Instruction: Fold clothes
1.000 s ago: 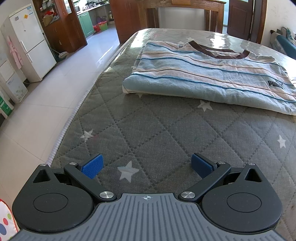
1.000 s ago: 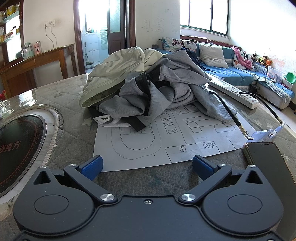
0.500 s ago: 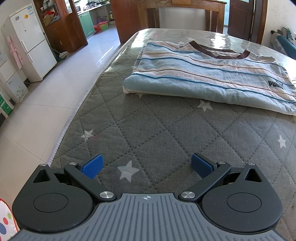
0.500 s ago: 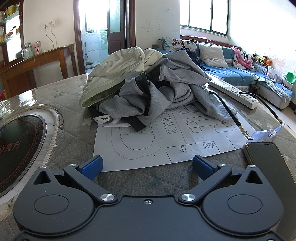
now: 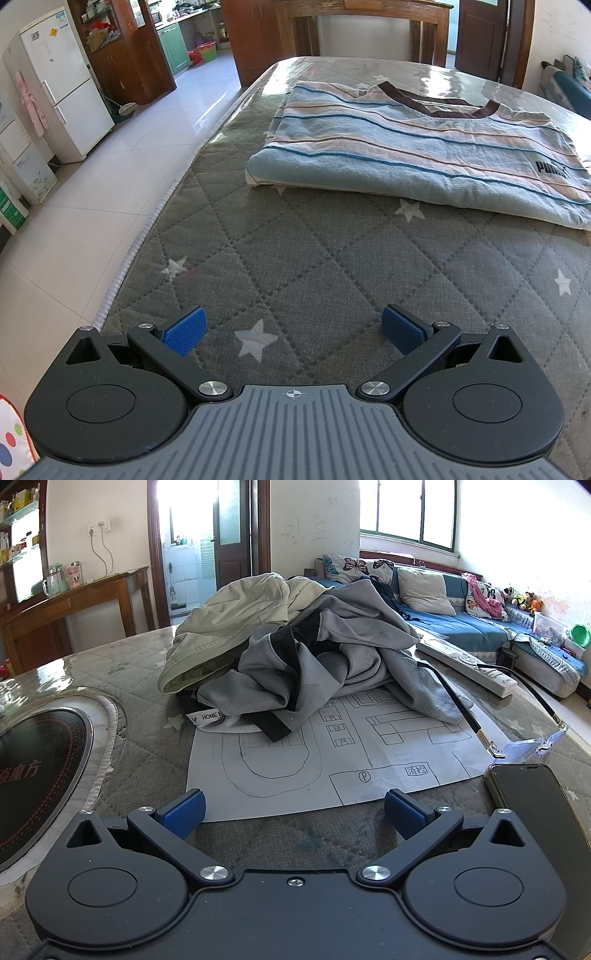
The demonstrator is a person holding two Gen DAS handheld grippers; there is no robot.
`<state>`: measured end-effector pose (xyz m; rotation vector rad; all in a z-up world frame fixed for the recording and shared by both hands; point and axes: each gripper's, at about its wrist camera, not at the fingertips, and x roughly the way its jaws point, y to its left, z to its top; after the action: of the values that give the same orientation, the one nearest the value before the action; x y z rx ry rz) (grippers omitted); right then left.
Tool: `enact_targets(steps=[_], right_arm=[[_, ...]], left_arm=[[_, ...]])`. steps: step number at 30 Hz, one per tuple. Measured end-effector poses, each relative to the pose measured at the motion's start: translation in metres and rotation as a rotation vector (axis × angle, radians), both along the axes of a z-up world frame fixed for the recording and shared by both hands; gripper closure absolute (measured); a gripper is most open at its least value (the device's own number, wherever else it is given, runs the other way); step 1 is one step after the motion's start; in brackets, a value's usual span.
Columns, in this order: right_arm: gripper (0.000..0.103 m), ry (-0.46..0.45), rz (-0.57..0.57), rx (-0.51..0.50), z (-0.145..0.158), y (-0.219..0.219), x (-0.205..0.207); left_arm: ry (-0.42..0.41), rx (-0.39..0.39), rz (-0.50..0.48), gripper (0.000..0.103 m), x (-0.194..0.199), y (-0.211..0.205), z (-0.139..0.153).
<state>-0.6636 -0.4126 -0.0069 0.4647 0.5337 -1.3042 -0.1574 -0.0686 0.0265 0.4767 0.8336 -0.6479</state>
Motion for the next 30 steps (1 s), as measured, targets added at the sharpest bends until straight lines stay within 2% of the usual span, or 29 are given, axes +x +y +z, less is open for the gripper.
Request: enact_targets(steps=[30], right_arm=[[0.000, -0.004, 0.000, 0.001, 0.0002, 0.0001, -0.0008]], left_arm=[[0.010, -0.008, 0.008, 0.000, -0.0001, 0.0007, -0.0007]])
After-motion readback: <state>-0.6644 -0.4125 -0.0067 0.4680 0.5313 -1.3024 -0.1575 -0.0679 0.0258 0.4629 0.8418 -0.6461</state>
